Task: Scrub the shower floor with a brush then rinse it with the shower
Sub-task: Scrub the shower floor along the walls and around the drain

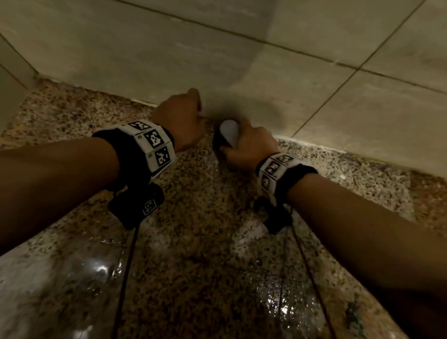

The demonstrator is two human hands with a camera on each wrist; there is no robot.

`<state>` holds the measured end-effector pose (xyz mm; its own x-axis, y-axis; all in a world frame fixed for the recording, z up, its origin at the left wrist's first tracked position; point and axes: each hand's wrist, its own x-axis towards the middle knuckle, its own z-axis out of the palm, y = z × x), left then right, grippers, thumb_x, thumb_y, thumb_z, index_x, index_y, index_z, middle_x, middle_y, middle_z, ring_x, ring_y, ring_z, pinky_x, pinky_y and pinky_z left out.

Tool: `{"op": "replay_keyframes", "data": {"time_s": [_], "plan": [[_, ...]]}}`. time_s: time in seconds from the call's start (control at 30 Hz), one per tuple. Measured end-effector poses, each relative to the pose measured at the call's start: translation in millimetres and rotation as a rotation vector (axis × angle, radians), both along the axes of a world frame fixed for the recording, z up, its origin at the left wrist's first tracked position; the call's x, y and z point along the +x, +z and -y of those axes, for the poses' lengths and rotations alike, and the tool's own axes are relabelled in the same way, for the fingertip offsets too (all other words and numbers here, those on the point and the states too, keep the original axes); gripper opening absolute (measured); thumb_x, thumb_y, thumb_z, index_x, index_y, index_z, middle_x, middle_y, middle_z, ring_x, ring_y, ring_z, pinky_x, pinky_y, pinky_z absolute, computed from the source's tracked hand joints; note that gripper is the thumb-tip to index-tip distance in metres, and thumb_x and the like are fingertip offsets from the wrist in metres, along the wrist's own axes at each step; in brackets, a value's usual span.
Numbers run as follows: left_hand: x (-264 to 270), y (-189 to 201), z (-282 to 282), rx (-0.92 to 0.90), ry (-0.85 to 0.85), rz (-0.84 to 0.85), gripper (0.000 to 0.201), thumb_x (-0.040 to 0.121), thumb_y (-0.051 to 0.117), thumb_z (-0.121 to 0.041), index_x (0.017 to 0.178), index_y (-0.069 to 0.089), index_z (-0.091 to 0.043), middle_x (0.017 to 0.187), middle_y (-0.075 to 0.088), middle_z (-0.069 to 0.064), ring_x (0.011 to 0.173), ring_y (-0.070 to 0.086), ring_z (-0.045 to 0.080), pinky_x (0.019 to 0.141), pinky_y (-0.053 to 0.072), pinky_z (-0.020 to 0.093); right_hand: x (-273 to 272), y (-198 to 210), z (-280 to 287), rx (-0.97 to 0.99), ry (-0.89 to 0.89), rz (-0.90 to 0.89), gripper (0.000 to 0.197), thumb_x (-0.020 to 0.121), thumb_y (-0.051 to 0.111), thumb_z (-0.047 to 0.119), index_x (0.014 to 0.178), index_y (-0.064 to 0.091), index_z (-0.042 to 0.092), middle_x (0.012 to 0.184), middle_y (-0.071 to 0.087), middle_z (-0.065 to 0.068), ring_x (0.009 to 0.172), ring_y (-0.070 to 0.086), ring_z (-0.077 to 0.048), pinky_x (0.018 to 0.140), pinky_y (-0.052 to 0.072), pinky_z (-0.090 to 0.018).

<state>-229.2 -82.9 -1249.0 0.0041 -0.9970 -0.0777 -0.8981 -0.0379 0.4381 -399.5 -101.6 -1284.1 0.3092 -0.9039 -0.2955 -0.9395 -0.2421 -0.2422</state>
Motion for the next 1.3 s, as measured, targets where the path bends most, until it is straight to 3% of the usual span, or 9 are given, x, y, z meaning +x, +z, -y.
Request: {"op": "replay_keyframes", "data": {"time_s": [0.2, 0.47, 0.63, 0.7, 0.83, 0.9, 1.0, 1.2, 1.3], "plan": [[-19, -7, 9, 0.03, 0.026, 0.058, 0.031, 0.092, 0.05, -0.022, 0.116, 0.045, -0.002, 0.094, 0.06, 0.02, 0.082, 0.057, 0.039, 0.059, 0.038, 0.038, 13, -20, 5, -0.018, -0.173, 0.117, 0.064, 0.082, 0.064, 0.052, 0.13, 0.046, 0.013, 0.109, 0.063, -0.014, 0.095, 0.063, -0.036, 0.065, 0.044, -0.033], [-30, -4, 9, -0.02, -0.025, 0.002, 0.034, 0.089, 0.05, -0.022, 0.117, 0.046, -0.003, 0.095, 0.062, 0.02, 0.085, 0.059, 0.039, 0.062, 0.037, 0.034, -121, -26, -4, -0.038, -0.755, -0.058, 0.072, 0.078, 0.057, 0.061, 0.127, 0.047, 0.008, 0.12, 0.059, -0.018, 0.105, 0.06, -0.038, 0.074, 0.044, -0.032], [-12, -2, 0, 0.03, 0.06, 0.035, 0.034, 0.088, 0.052, -0.024, 0.113, 0.047, -0.002, 0.09, 0.062, 0.021, 0.085, 0.059, 0.04, 0.064, 0.045, 0.039, 10, -24, -24, -0.037, -0.241, 0.185, 0.033, 0.085, 0.053, 0.04, 0.11, 0.057, 0.019, 0.102, 0.061, -0.011, 0.089, 0.062, -0.031, 0.07, 0.047, -0.032], [-14, 1, 0, 0.062, 0.029, 0.062, 0.033, 0.088, 0.053, -0.025, 0.111, 0.046, -0.002, 0.087, 0.061, 0.021, 0.082, 0.059, 0.04, 0.065, 0.048, 0.044, 53, -25, -37, 0.067, -0.125, 0.22, 0.042, 0.084, 0.053, 0.045, 0.118, 0.057, 0.021, 0.106, 0.064, -0.008, 0.091, 0.064, -0.03, 0.075, 0.052, -0.035], [-10, 7, -1, 0.025, -0.022, 0.071, 0.025, 0.091, 0.051, -0.024, 0.105, 0.046, -0.004, 0.076, 0.055, 0.015, 0.074, 0.056, 0.036, 0.059, 0.041, 0.037, -3, -10, -42, 0.028, -0.149, 0.154, 0.037, 0.088, 0.053, 0.044, 0.114, 0.055, 0.019, 0.108, 0.06, -0.013, 0.093, 0.062, -0.035, 0.073, 0.051, -0.037], [-1, 5, -4, -0.002, -0.022, 0.07, 0.025, 0.091, 0.052, -0.027, 0.103, 0.046, -0.006, 0.08, 0.058, 0.015, 0.075, 0.056, 0.036, 0.061, 0.043, 0.037, -66, -8, -31, -0.046, -0.387, 0.077, 0.032, 0.083, 0.05, 0.05, 0.098, 0.054, 0.023, 0.096, 0.062, -0.01, 0.086, 0.063, -0.033, 0.064, 0.047, -0.031], [5, 1, -7, -0.006, -0.035, 0.074, 0.022, 0.092, 0.052, -0.027, 0.101, 0.045, -0.007, 0.084, 0.062, 0.017, 0.074, 0.058, 0.036, 0.061, 0.048, 0.039, -93, -16, -27, -0.089, -0.749, 0.01, 0.062, 0.077, 0.051, 0.061, 0.115, 0.054, 0.013, 0.106, 0.064, -0.014, 0.091, 0.064, -0.035, 0.07, 0.05, -0.032], [-18, 2, -5, 0.047, -0.026, 0.083, 0.019, 0.092, 0.051, -0.025, 0.099, 0.04, -0.011, 0.073, 0.051, 0.01, 0.07, 0.052, 0.033, 0.056, 0.037, 0.034, 38, -15, -97, 0.144, -0.171, 0.154, 0.062, 0.082, 0.059, 0.051, 0.131, 0.044, 0.016, 0.107, 0.061, -0.01, 0.095, 0.063, -0.033, 0.066, 0.048, -0.031], [-22, 5, -3, 0.003, -0.039, 0.039, 0.016, 0.091, 0.051, -0.025, 0.097, 0.041, -0.012, 0.078, 0.055, 0.014, 0.07, 0.052, 0.033, 0.059, 0.038, 0.035, 4, -9, -87, 0.149, -0.168, 0.092, 0.059, 0.082, 0.059, 0.053, 0.127, 0.045, 0.017, 0.104, 0.062, -0.009, 0.095, 0.063, -0.031, 0.07, 0.051, -0.032]]}}
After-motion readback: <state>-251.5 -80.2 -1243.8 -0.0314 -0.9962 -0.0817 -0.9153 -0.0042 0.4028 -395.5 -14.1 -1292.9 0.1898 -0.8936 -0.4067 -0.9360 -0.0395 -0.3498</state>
